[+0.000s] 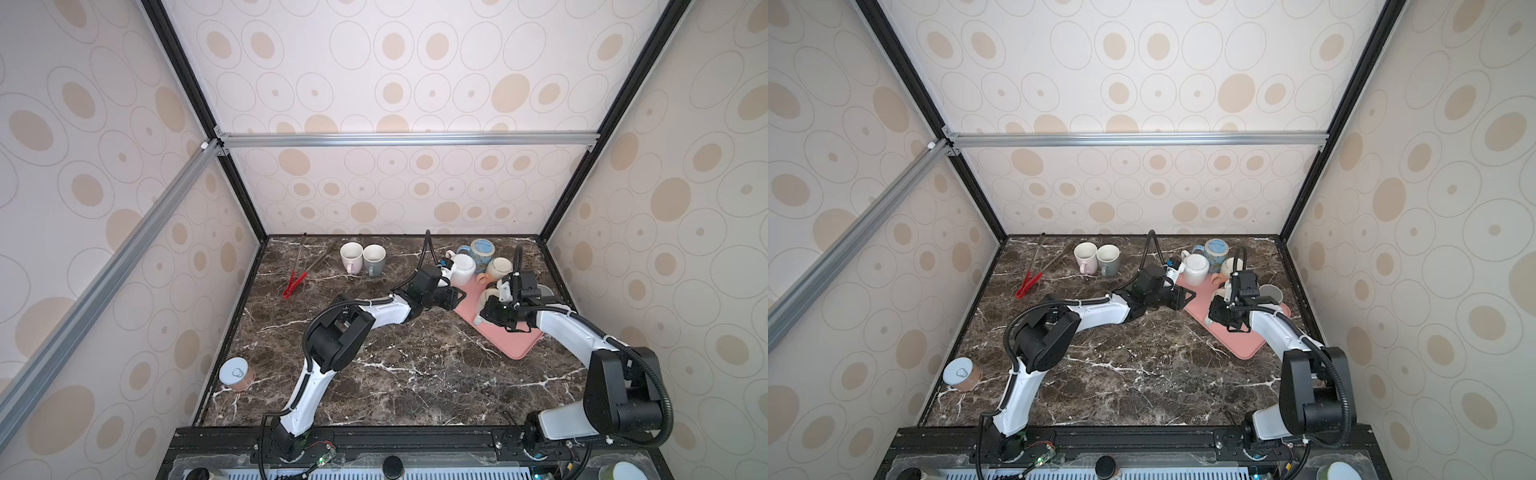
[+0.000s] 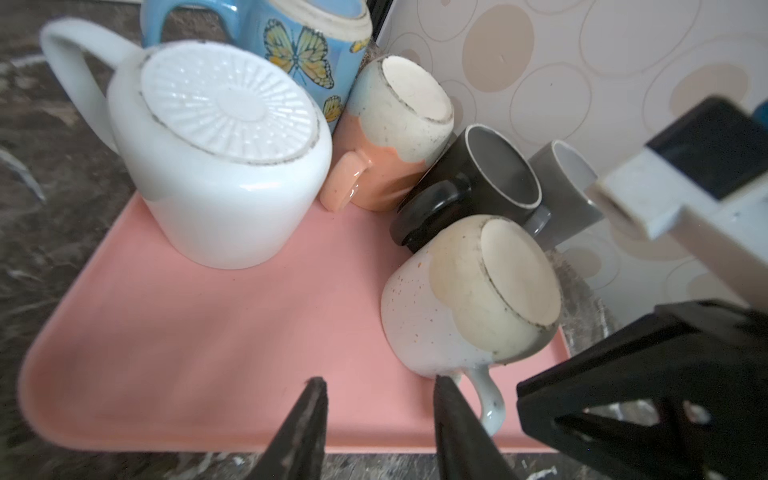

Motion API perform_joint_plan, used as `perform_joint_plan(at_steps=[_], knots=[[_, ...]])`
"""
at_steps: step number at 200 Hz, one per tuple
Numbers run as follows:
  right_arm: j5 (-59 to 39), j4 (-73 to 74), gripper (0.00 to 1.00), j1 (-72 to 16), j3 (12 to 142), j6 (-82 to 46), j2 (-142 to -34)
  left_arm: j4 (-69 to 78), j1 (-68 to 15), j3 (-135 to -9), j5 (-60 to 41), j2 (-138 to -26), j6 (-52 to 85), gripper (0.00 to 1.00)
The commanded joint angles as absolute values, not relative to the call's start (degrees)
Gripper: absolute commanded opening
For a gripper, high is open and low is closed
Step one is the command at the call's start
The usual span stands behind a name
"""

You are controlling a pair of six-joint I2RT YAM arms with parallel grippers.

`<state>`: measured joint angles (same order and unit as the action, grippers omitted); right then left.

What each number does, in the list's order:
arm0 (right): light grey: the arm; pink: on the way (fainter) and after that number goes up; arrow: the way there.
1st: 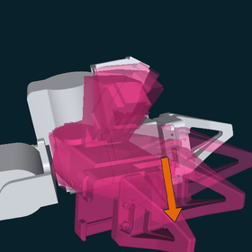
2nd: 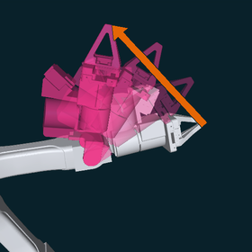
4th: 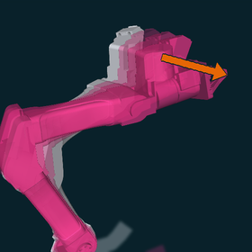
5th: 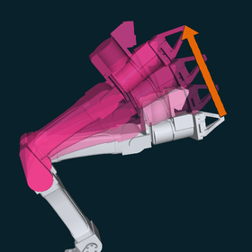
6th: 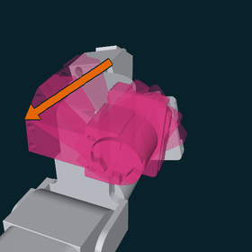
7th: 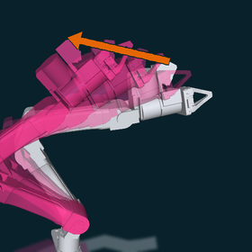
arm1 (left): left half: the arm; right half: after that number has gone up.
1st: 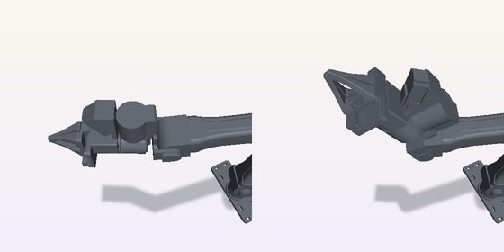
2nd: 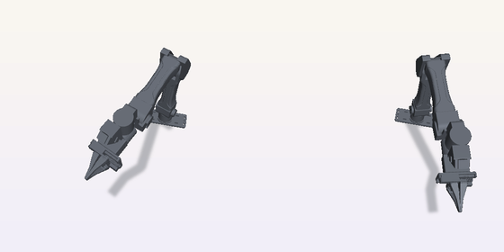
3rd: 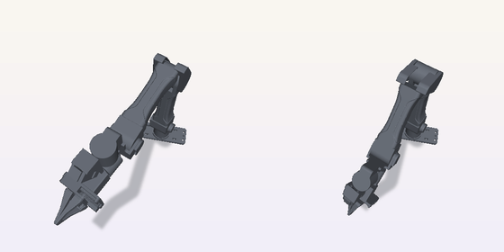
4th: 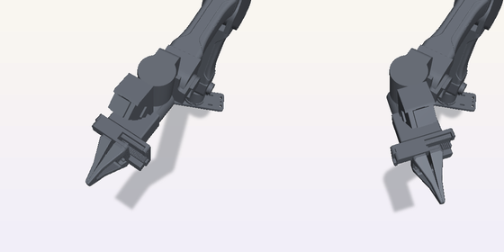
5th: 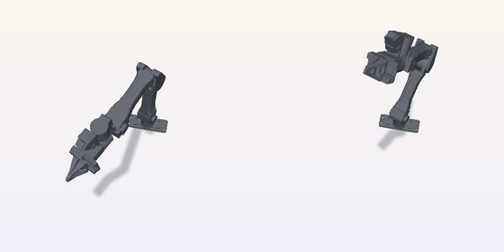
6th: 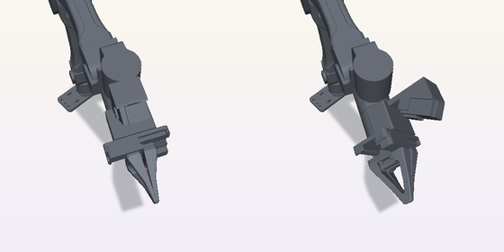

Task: Turn the mug right side up

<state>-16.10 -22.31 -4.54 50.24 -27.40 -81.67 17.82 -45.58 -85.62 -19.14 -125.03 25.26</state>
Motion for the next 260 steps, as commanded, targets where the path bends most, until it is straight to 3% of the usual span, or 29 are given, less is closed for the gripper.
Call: perform_joint_plan(at_steps=[1,49,154,224,260], knots=[[-14.6,-24.8,0.17,-4.7,50.5,-28.0,-77.0,12.6,-48.3,-83.8,-12.9,-122.3,17.1,0.5],[-10.8,-25.3,0.31,-3.0,47.2,-29.9,-71.2,7.0,-52.2,-86.5,-9.0,-122.9,10.3,0.55],[-12.9,-23.9,0.33,0.5,44.5,-31.3,-70.9,0.1,-55.5,-99.6,-8.1,-131.2,9.8,0.56],[-15.6,-22.9,0.33,3.1,43.2,-31.9,-71.3,-4.2,-55.7,-107.4,-8.2,-136.8,9.1,0.5],[-16.0,-22.8,0.33,3.2,43.2,-31.9,-71.7,-6.0,-55.7,-109.2,-6.7,-137.6,8.4,0.4]])
